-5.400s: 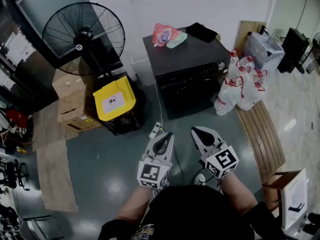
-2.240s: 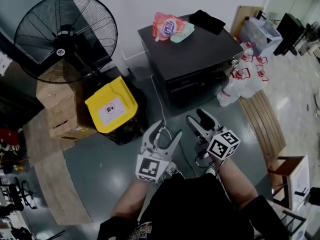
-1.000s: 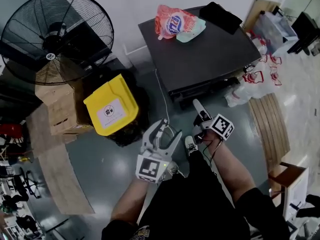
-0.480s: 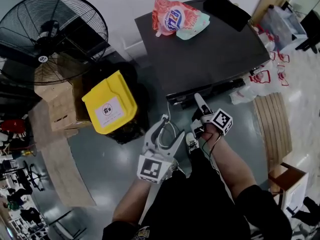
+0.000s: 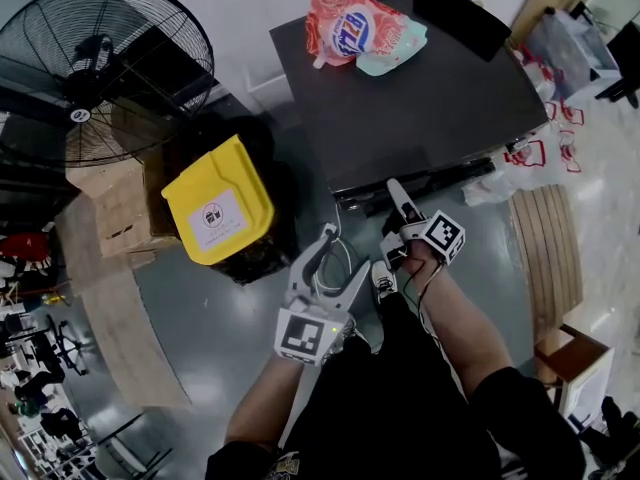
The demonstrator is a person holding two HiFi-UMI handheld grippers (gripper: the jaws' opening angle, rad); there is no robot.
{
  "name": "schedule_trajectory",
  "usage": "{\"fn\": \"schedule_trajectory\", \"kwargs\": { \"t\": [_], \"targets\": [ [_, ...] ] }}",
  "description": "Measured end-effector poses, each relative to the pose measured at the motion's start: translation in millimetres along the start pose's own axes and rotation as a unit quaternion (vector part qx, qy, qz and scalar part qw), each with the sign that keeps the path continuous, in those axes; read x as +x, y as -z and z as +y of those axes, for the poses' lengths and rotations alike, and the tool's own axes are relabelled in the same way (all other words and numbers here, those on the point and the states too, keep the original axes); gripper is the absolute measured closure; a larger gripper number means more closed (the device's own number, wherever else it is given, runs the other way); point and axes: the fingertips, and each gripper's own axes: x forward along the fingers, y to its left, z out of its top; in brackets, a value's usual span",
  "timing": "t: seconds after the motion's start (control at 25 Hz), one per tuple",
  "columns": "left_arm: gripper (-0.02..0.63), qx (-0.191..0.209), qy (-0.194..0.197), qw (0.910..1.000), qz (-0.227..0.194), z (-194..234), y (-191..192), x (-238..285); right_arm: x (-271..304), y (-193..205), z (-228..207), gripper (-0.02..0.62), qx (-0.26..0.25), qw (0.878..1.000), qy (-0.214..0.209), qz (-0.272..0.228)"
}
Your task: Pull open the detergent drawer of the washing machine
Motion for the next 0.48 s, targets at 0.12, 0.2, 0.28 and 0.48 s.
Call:
{"fn": "schedule_trajectory", "kwargs": {
  "t": [0.12,0.2,0.28,0.48],
  "targets": [
    [0.354,-0.002,-0.001,1.0,0.001,3.1,2.4,-1.1,3.1,-1.2,1.3,0.149,-0.007,1.0,-0.016,-0.003],
    [0.354,0.0,-0.002,1.0,-0.003,3.5,4.6,-2.5,1.2,-0.6,0.5,0.152,-0.007,1.0,-0.01,-0.008],
    [0.354,-0.002,-0.002,1.0,-0.004,2.3,4.1,-4.0,-0.3,-0.1,2.2,0.156,-0.005,1.0,-0.013,-0.013],
    [0.354,-0.009,0.001,1.0,0.0,-0.4,0.3,-8.3,-5.4,2.4,2.9,0.172,-0.002,1.0,-0.004,-0.013]
  ]
}}
